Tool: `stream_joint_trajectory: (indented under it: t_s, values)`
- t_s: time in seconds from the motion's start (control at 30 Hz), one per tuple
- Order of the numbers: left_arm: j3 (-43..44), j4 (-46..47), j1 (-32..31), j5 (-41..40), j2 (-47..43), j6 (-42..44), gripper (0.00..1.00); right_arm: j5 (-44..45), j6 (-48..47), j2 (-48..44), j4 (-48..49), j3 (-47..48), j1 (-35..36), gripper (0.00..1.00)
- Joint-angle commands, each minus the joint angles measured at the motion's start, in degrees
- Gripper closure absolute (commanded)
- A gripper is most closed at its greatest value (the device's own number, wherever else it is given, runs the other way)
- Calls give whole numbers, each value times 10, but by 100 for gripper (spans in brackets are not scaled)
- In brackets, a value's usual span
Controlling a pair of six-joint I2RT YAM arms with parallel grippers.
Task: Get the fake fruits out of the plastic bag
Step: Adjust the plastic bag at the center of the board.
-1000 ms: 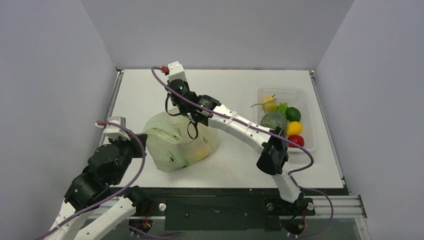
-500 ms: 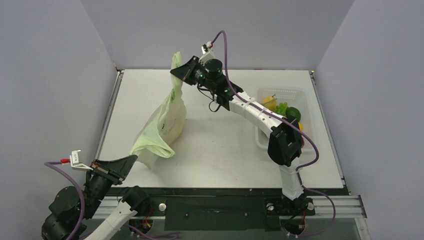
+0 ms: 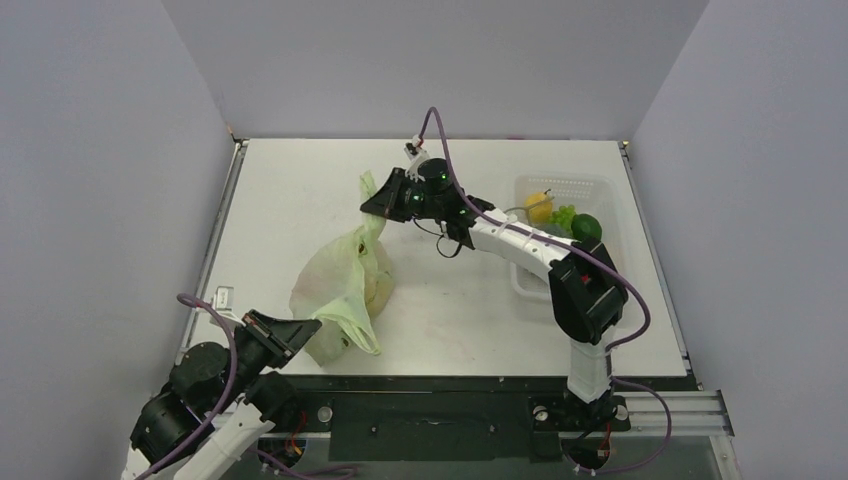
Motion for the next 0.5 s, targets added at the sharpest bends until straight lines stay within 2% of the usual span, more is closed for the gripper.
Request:
stream_joint_trajectory:
  t_s: [0.0, 0.03, 0.1, 0.23, 0.33, 0.4, 0.47]
  values:
    - [53, 18, 0, 12, -76, 36, 67, 35, -141, -92, -120, 39, -5, 83]
    - [71, 6, -1, 11, -68, 43, 55, 45, -169, -99, -138, 45, -5, 79]
    - [113, -14, -3, 9, -42, 70, 41, 60, -204, -108, -189, 65, -6, 60]
    - [225, -83, -7, 4, 64, 176, 22, 98, -244, -154, -233, 46, -3, 37]
    - [328, -138, -9, -31, 184, 250, 17, 137, -242, -218, -236, -20, -2, 31]
    - [364, -133, -10, -43, 253, 310, 8, 158, -232, -260, -228, -63, -1, 28]
    - [384, -116, -10, -50, 324, 369, 4, 170, -219, -302, -213, -109, 0, 27]
